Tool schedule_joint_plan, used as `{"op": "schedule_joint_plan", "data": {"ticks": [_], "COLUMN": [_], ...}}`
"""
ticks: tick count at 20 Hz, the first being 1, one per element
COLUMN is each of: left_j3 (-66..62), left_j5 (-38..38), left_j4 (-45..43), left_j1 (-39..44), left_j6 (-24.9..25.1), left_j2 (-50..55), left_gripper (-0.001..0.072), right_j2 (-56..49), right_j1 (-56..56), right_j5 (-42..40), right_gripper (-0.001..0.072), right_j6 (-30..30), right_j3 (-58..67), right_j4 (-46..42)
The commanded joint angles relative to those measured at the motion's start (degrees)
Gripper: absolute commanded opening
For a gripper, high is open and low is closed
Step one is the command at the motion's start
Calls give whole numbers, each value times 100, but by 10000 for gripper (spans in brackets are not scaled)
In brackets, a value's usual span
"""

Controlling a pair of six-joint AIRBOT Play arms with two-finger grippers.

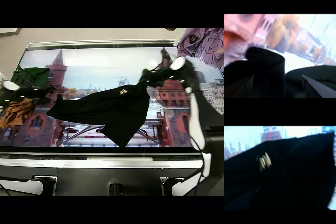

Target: Fold the clothes and pants, and hang the long-sleeved shirts on hangers.

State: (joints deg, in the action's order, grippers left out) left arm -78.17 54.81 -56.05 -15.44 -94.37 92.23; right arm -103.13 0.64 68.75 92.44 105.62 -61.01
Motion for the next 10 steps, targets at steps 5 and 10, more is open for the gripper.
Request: {"op": "schedule_joint_plan", "data": {"ticks": [5, 10], "left_j3": [1615, 2310], "left_j5": [881, 861], "left_j4": [74, 79], "left_j1": [-1755, -1910], "left_j6": [896, 894], "left_j2": [-1665, -1794], "left_gripper": [685, 667], "right_j2": [2258, 3032], "right_j1": [-1519, -1228], "right_j5": [1154, -389], "right_gripper": [423, 488], "right_j6": [-1478, -2015], "right_j3": [-2935, -6188], "right_j4": [874, 2072]}}
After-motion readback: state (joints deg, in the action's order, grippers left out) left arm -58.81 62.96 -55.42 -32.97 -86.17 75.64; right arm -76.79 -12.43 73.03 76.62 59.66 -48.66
